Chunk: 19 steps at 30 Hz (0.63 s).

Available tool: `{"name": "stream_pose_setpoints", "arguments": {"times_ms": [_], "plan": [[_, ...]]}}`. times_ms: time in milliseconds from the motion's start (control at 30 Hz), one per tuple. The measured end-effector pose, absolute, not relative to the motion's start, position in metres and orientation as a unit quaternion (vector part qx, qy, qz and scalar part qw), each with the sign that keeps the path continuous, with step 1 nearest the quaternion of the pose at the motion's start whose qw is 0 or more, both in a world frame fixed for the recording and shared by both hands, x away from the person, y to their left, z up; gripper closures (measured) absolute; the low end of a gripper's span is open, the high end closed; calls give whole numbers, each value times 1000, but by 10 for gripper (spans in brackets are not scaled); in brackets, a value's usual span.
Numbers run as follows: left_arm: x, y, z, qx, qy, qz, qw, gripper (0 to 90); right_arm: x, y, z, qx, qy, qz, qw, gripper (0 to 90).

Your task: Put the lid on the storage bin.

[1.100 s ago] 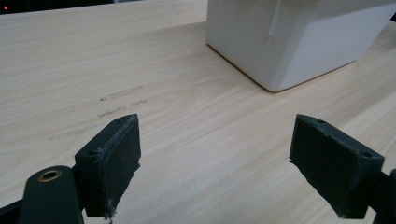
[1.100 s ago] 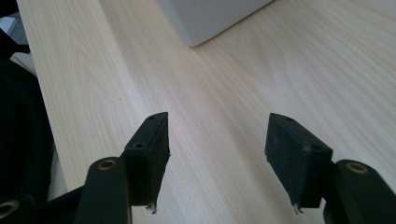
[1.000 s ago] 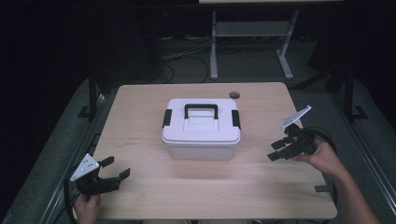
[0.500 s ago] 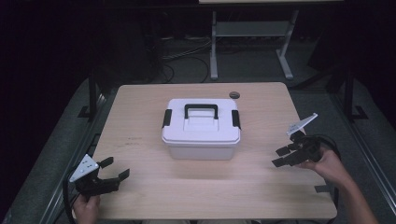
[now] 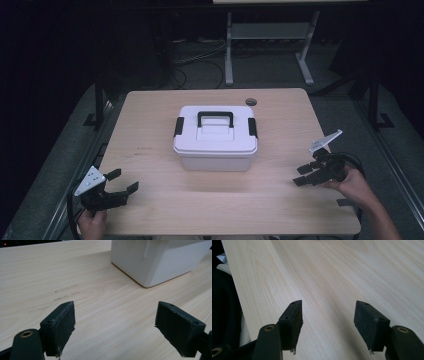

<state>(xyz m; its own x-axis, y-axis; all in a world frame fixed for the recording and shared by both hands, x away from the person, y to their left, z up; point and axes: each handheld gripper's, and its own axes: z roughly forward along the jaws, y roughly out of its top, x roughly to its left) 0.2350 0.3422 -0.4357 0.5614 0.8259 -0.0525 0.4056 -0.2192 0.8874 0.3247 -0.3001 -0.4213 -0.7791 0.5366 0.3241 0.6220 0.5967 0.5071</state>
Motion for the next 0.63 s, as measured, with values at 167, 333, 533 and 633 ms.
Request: {"name": "stream_pose_setpoints", "arguments": {"times_ms": [167, 333, 533, 633], "plan": [[235, 342, -436, 748, 412, 224, 470, 157, 319, -303, -427, -327, -889, -314, 70, 393], [234, 342, -436, 747, 412, 225, 471, 157, 313, -305, -431, -329, -887, -317, 72, 392], [234, 341, -437, 750, 410, 225, 468, 157, 303, -305, -432, -328, -885, -324, 67, 376], [234, 341, -437, 749, 410, 227, 469, 157, 298, -302, -430, -324, -886, -327, 63, 371]]}}
